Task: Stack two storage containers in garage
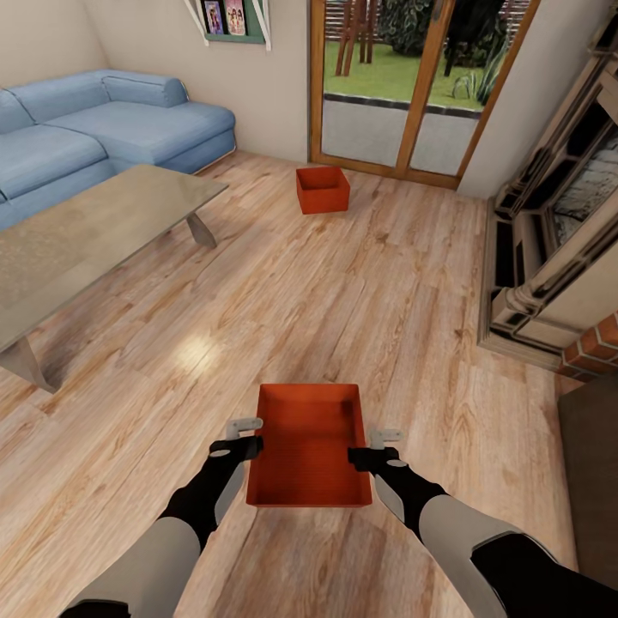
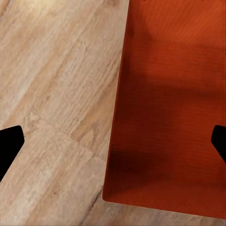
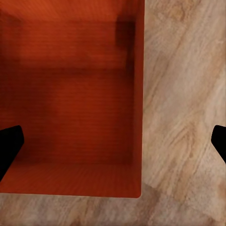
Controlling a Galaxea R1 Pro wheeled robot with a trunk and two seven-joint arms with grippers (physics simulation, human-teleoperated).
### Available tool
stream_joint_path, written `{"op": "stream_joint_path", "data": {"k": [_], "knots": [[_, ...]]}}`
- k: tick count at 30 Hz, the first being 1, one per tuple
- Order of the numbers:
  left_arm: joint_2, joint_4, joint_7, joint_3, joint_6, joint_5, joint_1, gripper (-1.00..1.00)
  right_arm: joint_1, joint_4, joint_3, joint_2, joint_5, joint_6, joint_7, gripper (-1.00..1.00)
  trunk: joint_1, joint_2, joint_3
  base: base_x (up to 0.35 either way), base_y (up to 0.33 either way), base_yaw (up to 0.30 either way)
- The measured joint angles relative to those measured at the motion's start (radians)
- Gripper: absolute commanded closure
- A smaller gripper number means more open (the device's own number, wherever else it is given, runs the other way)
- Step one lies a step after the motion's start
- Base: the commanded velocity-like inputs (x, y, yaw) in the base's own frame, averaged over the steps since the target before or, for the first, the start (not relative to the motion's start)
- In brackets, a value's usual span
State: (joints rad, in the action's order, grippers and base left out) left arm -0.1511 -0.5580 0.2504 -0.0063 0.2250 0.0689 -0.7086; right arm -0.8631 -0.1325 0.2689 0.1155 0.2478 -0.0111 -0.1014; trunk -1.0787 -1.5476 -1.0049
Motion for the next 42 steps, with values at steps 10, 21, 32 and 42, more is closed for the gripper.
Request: {"op": "stream_joint_path", "data": {"k": [10,21,32,42], "knots": [[0.001,-0.005,0.068,0.002,-0.008,0.000,0.000,-1.00,0.000,0.000,0.000,0.001,0.000,0.000,0.000,-1.00,0.000,0.000,0.000,0.000,0.000,0.000],[-0.012,0.050,0.090,0.000,-0.012,-0.001,0.001,-1.00,0.000,0.000,0.000,0.000,-0.001,-0.001,0.000,-1.00,0.000,0.000,0.000,0.000,0.000,0.000],[-0.011,0.044,0.093,0.005,-0.012,0.005,0.000,-1.00,0.000,-0.001,0.000,0.000,-0.002,-0.001,0.000,-1.00,0.000,0.000,0.000,0.000,0.000,0.000],[-0.011,0.035,0.087,-0.006,-0.014,0.005,0.001,-1.00,0.000,-0.001,0.000,0.000,-0.002,-0.003,0.000,-1.00,0.000,0.000,0.000,0.000,0.000,0.000]]}}
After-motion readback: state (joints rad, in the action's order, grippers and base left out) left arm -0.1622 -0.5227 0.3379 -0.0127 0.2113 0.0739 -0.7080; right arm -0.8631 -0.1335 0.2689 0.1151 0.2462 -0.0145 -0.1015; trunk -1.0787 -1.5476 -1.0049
